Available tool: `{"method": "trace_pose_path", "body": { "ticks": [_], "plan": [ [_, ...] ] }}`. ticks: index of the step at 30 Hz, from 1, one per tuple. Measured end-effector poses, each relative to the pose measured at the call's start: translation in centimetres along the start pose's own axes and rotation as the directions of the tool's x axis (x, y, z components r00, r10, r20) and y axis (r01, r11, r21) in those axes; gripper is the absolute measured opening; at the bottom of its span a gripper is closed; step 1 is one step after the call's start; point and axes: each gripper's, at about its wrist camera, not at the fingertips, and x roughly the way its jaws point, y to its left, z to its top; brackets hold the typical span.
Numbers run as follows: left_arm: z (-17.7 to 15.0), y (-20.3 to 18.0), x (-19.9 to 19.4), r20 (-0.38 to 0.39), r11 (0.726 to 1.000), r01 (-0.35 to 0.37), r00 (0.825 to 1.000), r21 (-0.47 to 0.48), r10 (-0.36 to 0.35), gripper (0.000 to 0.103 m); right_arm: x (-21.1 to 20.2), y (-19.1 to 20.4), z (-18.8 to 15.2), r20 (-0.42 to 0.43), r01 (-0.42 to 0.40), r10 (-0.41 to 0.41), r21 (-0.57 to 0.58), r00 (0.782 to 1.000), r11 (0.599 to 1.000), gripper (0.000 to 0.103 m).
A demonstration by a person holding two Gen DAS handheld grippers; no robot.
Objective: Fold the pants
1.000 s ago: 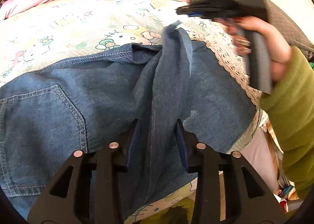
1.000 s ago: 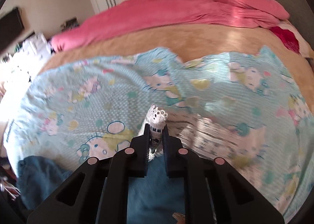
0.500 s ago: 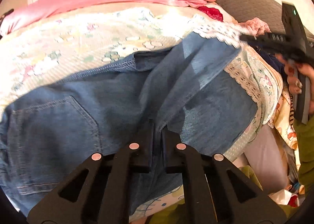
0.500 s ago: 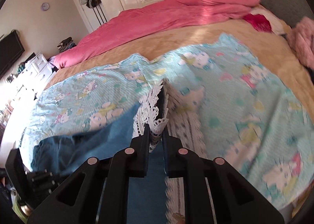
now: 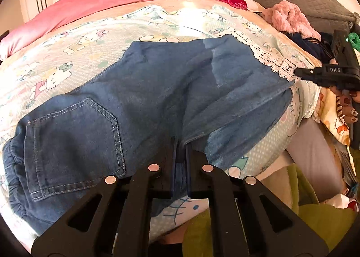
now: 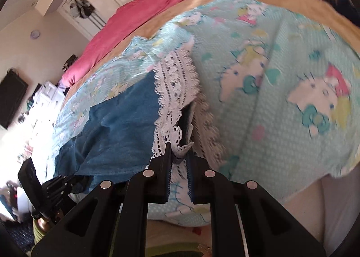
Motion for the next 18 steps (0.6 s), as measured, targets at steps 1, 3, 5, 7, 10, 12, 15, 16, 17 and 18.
{"method": "trace_pose_path", "body": {
  "ticks": [1,3,5,7,10,12,15,16,17,18],
  "plan": [
    [0.0,-0.3,0.0,-0.001,1.000,0.002,1.000,0.008,-0.002,0.002,-0.2,-0.2,-0.2,0.002,0.001,-0.001,0.002,1.000,1.000,0.011],
    [-0.1,-0.6,0.1,-0.006,1.000,-0.003,1.000,0.026,0.004,0.002,-0.4,-0.3,-0.1,0.003,0.003,-0.003,-0.006,1.000,1.000,0.011],
    [-0.2,-1.0,0.2,-0.011,0.999,-0.002,1.000,0.039,0.002,0.002,-0.5,-0.6,-0.2,0.004,0.014,-0.014,-0.001,1.000,1.000,0.011],
    [-0.4,-1.4,0.4,-0.020,0.998,-0.003,1.000,0.057,0.004,0.002,-0.3,-0.9,-0.2,0.007,0.028,-0.028,-0.002,1.000,1.000,0.011],
    [-0.6,-2.0,0.7,-0.032,0.997,-0.005,0.999,0.080,0.008,0.002,0.4,-1.6,-0.3,-0.001,0.059,-0.059,0.004,0.998,0.998,0.013],
    [-0.6,-2.1,0.9,-0.037,0.996,-0.011,0.999,0.085,0.014,0.002,0.4,-1.8,-0.4,-0.004,0.071,-0.071,0.001,0.997,0.997,0.021],
    [-0.7,-2.1,0.9,-0.036,0.997,-0.012,0.999,0.082,0.015,0.002,-1.6,0.3,-0.3,0.109,0.186,-0.172,-0.128,0.979,0.974,0.026],
    [-0.7,-2.1,0.9,-0.036,0.997,-0.012,0.999,0.081,0.015,0.002,-2.3,1.6,-0.5,0.164,0.224,-0.194,-0.195,0.967,0.955,0.026],
    [-0.7,-2.0,0.9,-0.035,0.997,-0.011,0.999,0.080,0.013,0.002,-2.6,2.8,-0.7,0.199,0.246,-0.198,-0.258,0.960,0.934,0.029],
    [-0.7,-2.0,0.9,-0.034,0.997,-0.010,0.999,0.078,0.012,0.002,-2.6,4.0,-1.0,0.216,0.250,-0.186,-0.322,0.958,0.913,0.034]
  ]
}}
